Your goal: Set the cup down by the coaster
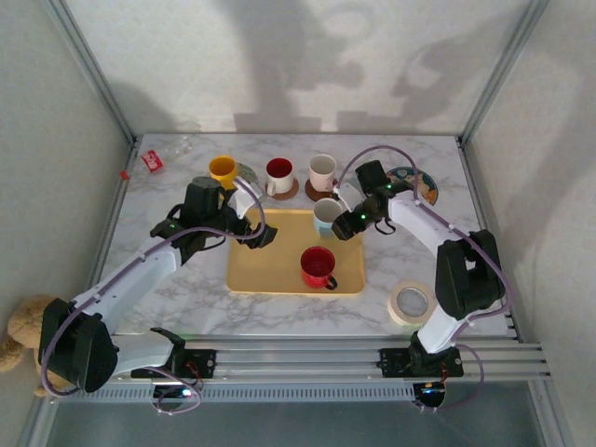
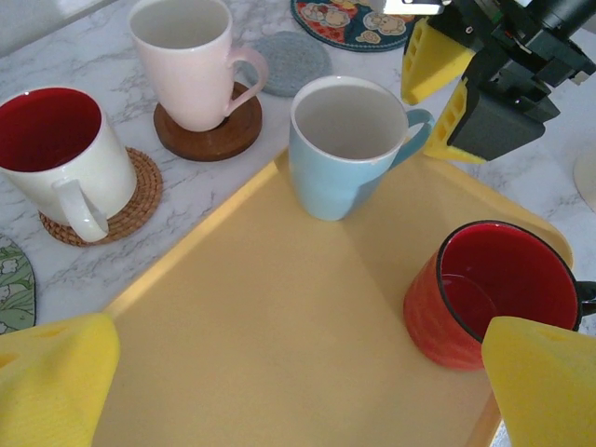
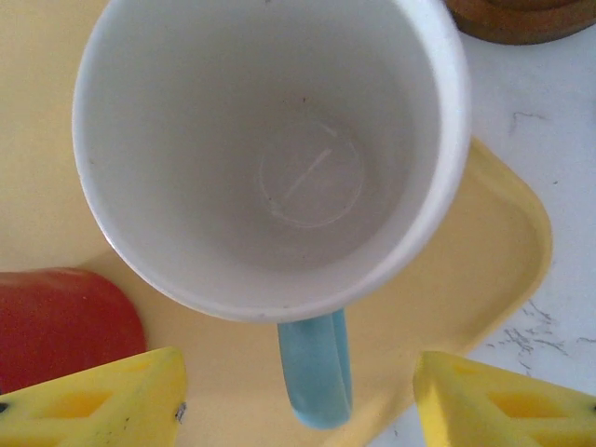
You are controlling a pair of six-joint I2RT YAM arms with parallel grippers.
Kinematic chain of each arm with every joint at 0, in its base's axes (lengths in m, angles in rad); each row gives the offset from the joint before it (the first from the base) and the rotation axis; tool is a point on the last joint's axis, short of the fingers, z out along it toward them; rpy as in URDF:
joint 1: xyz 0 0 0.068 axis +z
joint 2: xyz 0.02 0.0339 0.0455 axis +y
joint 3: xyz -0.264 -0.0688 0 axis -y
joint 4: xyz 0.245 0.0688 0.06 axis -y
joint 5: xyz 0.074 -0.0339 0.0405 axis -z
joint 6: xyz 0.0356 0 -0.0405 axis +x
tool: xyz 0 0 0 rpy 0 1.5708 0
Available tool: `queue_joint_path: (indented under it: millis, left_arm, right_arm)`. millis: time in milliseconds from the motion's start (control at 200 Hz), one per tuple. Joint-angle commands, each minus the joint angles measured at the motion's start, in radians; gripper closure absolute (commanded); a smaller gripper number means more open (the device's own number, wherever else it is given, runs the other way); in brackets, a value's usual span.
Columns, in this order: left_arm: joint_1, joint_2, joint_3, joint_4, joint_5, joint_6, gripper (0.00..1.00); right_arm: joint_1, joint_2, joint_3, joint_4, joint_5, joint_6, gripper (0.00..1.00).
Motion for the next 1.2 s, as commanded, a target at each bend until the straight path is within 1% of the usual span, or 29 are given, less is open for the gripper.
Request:
queue_joint_path:
  millis: [0, 65, 330, 501, 581, 681, 746, 796, 1101, 1196]
  left_arm:
    - [-0.009, 0.012, 0.012, 0.014, 0.025, 0.016, 0.00]
    - [-0.008, 0.012, 0.012, 0.014, 0.025, 0.018, 0.00]
    - [-0.008, 0.025, 0.013, 0.013, 0.027, 0.019, 0.00]
    - [-0.008, 0.028, 0.012, 0.015, 0.028, 0.024, 0.00]
    - [-0.008, 0.029, 0.012, 0.014, 0.028, 0.024, 0.00]
    - [-0.008, 0.031, 0.012, 0.014, 0.028, 0.025, 0.00]
    - [-0.008, 0.032, 0.015, 0.011, 0.028, 0.023, 0.00]
    - [-0.008, 0.034, 0.015, 0.010, 0.028, 0.023, 0.00]
    - [-0.008, 0.038, 0.020, 0.020, 0.030, 0.015, 0.00]
    - [-0.008, 0.044, 0.023, 0.018, 0.033, 0.015, 0.00]
  right_arm:
    - [0.017, 0.022, -0.006, -0.007, -0.007, -0.031, 0.35]
    - [0.020, 0.024, -0.010, -0.006, -0.009, -0.039, 0.37]
    - [0.028, 0.058, -0.002, -0.012, 0.016, -0.042, 0.38]
    - [0.036, 0.073, -0.009, 0.019, 0.018, -0.041, 0.45]
    - [0.037, 0.072, -0.015, 0.035, 0.022, -0.041, 0.47]
    - [0.037, 0.079, -0.013, 0.041, 0.023, -0.042, 0.54]
    - [0.040, 0.088, -0.012, 0.044, 0.022, -0.042, 0.55]
    - [0.040, 0.095, -0.010, 0.044, 0.024, -0.044, 0.59]
    - [0.049, 0.114, -0.013, 0.049, 0.056, -0.055, 0.60]
    - [0.051, 0.115, -0.011, 0.049, 0.060, -0.053, 0.69]
